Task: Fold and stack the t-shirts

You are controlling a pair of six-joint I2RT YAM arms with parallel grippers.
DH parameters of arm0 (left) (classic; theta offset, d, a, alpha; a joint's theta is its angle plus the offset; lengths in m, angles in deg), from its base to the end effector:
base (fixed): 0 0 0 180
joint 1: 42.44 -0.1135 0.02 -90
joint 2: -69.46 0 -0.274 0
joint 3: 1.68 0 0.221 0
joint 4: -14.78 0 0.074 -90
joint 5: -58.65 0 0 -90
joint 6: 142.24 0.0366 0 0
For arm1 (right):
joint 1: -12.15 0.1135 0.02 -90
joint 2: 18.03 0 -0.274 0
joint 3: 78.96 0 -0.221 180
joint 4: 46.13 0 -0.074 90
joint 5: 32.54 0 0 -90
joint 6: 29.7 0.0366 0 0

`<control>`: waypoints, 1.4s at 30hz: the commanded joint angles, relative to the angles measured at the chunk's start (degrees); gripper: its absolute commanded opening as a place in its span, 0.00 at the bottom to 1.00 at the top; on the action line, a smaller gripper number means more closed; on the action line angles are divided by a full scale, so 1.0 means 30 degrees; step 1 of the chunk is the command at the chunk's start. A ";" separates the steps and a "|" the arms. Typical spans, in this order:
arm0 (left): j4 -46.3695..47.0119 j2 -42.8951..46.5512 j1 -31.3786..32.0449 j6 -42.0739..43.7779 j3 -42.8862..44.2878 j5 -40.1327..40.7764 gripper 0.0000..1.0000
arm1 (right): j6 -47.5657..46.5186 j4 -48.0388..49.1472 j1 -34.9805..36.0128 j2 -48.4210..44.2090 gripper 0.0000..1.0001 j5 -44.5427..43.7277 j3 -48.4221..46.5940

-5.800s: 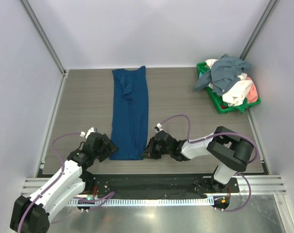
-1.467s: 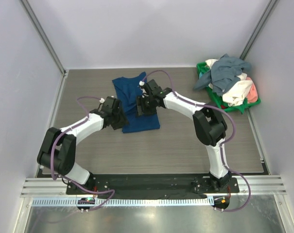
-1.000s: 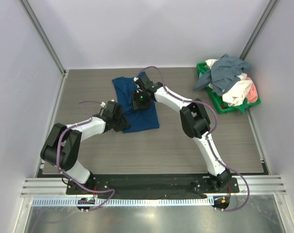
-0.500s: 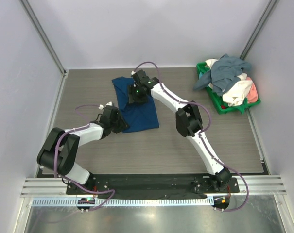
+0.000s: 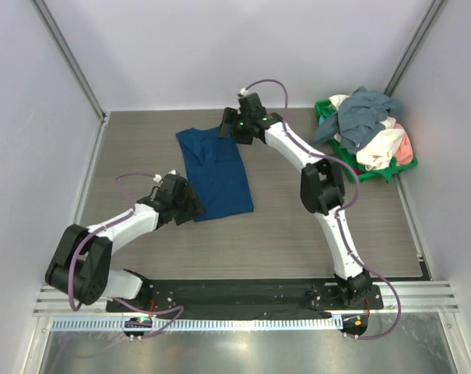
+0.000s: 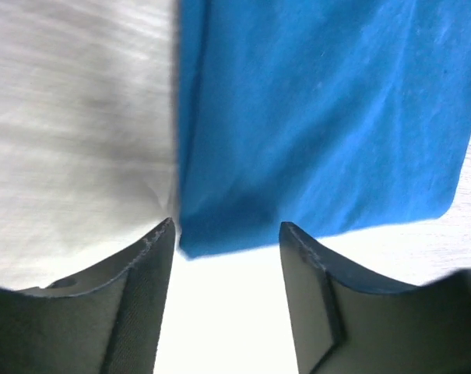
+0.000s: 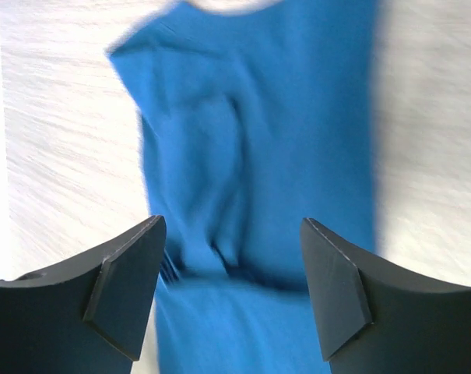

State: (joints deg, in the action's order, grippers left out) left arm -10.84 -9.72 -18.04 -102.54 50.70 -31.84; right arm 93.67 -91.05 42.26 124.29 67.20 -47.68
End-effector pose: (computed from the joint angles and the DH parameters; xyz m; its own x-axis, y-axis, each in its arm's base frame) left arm 0.2123 -0.0967 0.1953 -0.7825 -0.4899 -0.3843 -0.2884 0.8322 -0.4736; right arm 0.4663 0.2776 0.2371 -0.7849 0.1715 -0.5954 -0.2122 0.8284 0.5183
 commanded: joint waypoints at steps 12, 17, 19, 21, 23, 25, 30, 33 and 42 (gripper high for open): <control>-0.2779 0.4331 0.0039 0.0040 -0.0865 0.0958 0.67 | -0.1454 0.3128 -0.0514 -1.4654 0.79 0.2405 2.1111; -0.1077 0.4654 0.0039 -0.0692 -0.2713 0.0281 0.66 | -0.1014 0.5909 -0.0135 -1.5682 0.76 0.5394 2.5622; -0.0521 0.4683 0.0039 -0.0839 -0.3358 0.0281 0.66 | -0.0956 0.6555 -0.0104 -1.5654 0.75 0.5455 2.6301; -0.0022 0.4596 0.0068 -0.0956 -0.3593 0.0252 0.66 | -0.0839 0.7493 -0.0104 -1.5275 0.74 0.5718 2.6801; 0.0154 0.4391 0.0069 -0.0957 -0.3682 0.0281 0.66 | -0.0780 0.8050 -0.0105 -1.4923 0.73 0.5865 2.6949; 0.0242 0.4245 0.0069 -0.0986 -0.3711 0.0281 0.66 | -0.0751 0.8344 -0.0104 -1.4368 0.72 0.5808 2.6978; 0.0886 0.3864 0.0040 -0.1190 -0.4091 0.0515 0.65 | -0.0692 0.9165 -0.0162 -1.3253 0.67 0.5485 2.6949; 0.1530 0.3249 0.0069 -0.1308 -0.4092 0.0428 0.65 | -0.0692 0.9488 -0.0221 -1.2842 0.60 0.5251 2.6949; 0.3230 0.0730 0.0069 -0.1426 -0.3887 0.0281 0.53 | -0.1043 0.9606 -0.0543 -1.1991 0.29 0.5660 2.6949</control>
State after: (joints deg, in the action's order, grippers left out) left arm 0.30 -4.12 -18.04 -107.13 40.20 -31.32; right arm 92.12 -61.22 40.79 86.30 86.52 32.80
